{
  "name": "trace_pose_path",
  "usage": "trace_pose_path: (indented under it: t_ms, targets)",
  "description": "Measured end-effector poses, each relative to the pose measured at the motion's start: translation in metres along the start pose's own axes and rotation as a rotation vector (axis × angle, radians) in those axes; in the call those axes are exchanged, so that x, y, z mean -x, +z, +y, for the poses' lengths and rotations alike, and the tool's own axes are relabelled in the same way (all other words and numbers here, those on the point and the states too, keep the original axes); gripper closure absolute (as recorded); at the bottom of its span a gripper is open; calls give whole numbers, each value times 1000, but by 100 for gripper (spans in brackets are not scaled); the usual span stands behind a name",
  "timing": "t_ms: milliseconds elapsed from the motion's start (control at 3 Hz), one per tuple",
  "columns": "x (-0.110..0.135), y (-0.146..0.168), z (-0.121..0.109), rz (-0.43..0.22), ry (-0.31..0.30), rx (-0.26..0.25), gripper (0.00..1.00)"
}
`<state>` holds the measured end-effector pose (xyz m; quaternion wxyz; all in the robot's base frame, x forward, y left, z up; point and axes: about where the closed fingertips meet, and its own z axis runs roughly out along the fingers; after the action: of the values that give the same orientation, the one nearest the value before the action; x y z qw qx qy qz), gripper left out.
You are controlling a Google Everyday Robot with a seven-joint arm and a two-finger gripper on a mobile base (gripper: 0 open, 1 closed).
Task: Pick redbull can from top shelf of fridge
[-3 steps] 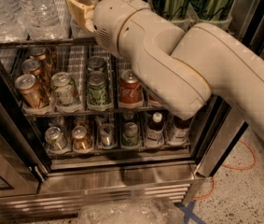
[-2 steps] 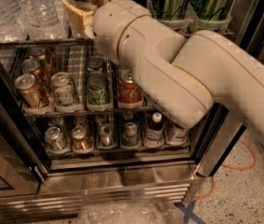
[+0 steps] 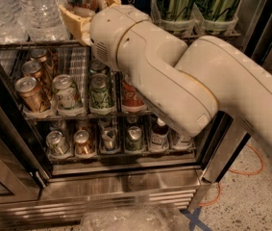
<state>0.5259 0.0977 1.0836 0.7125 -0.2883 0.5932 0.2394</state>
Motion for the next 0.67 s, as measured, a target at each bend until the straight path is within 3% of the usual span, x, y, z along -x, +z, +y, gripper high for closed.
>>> trace_pose_path:
  t_ms: [333, 667]
  targets:
    - [-12, -10, 15, 41, 5, 9, 100]
    - [-12, -10, 15, 41, 5, 9, 100]
